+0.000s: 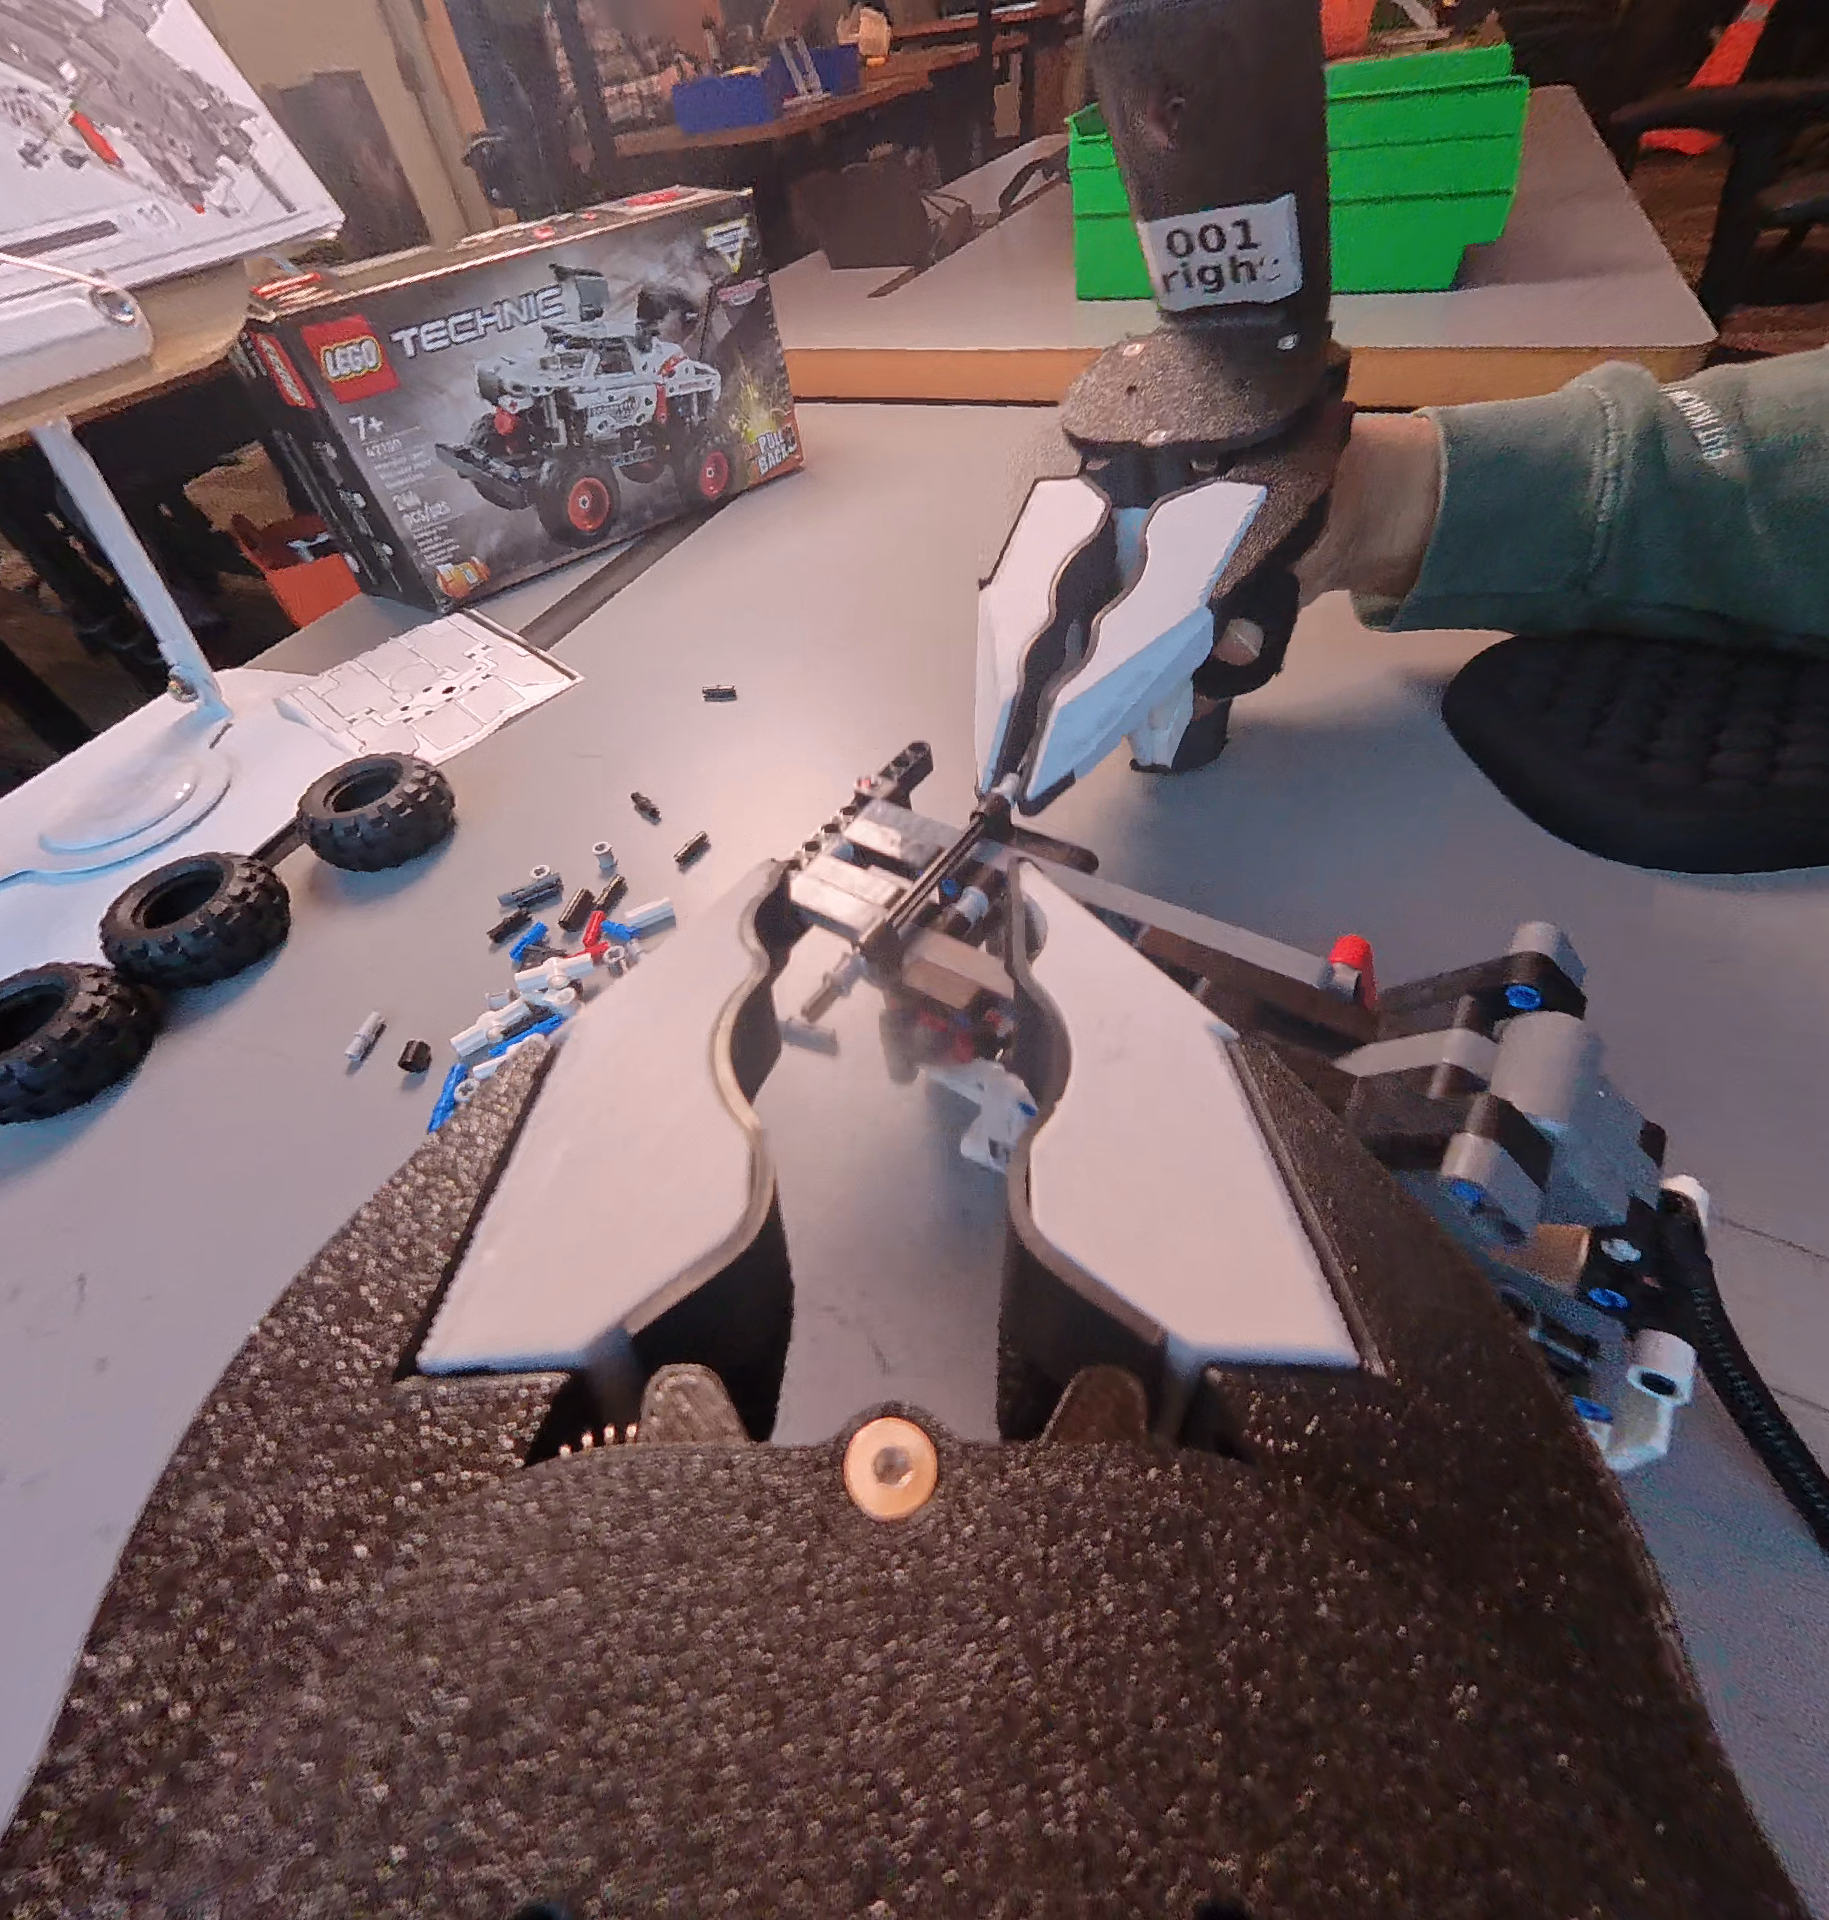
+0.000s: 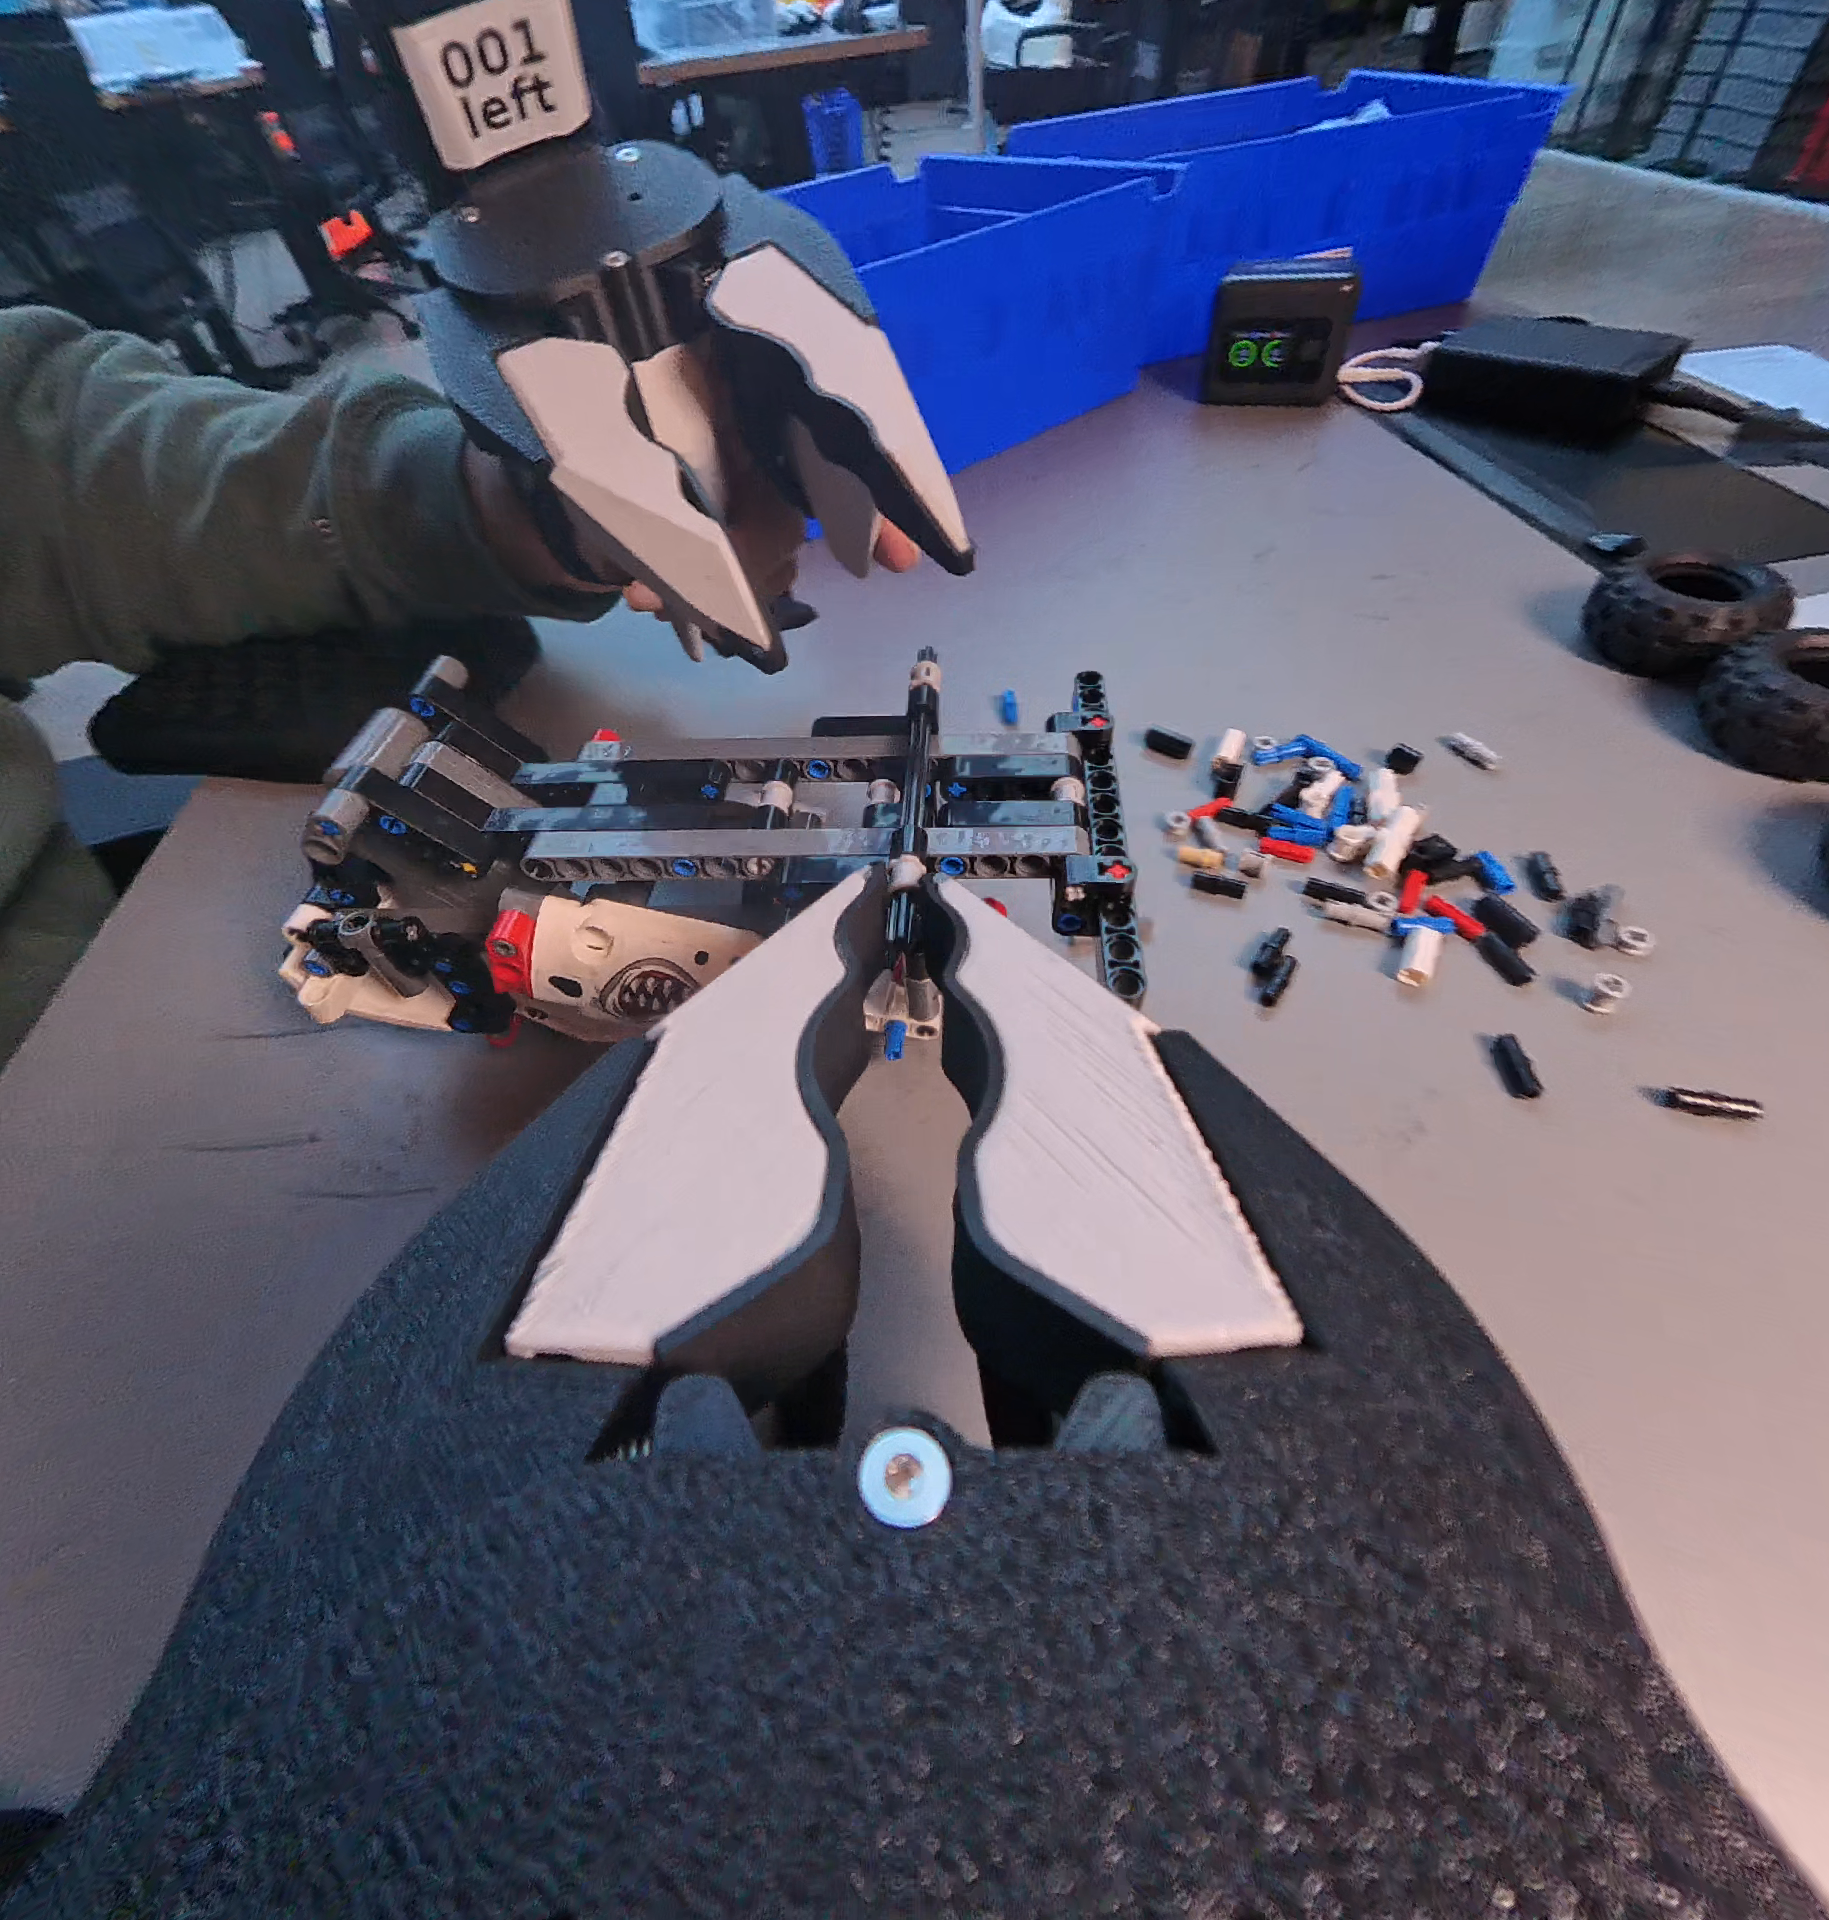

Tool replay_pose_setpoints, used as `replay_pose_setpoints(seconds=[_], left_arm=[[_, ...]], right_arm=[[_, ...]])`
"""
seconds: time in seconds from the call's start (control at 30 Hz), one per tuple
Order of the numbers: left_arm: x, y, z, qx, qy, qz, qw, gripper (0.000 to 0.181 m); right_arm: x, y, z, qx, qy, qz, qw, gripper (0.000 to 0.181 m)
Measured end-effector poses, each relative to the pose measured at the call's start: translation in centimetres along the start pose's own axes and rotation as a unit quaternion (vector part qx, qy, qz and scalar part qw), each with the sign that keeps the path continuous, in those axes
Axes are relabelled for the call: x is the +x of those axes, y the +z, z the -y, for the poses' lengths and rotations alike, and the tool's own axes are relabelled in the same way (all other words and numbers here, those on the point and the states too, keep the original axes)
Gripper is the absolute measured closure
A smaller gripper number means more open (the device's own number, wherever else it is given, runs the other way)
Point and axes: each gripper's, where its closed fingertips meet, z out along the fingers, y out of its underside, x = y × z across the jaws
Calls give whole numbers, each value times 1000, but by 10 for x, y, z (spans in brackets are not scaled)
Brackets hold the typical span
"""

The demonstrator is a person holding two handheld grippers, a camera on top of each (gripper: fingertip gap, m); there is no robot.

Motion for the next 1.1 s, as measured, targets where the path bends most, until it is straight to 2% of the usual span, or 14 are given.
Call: replay_pose_setpoints(seconds=[0.1,0.23,0.4,0.73,0.77,1.1], left_arm=[[18,1,0,-16,22,-41,999,144],[42,-1,-8,-43,54,-98,993,160],[57,-7,-22,-100,101,-123,982,166],[58,-12,-27,-190,96,-137,967,171],[56,-11,-28,-193,96,-133,967,178],[66,-8,-26,-173,100,-152,968,178]], right_arm=[[-27,7,3,3,-9,50,999,176],[-49,16,2,-6,-36,83,996,176],[-52,17,1,-10,-52,75,996,176],[-52,19,0,-20,-64,62,996,176],[-52,19,0,-20,-63,63,996,176],[-60,9,-5,-28,-53,98,993,176]])
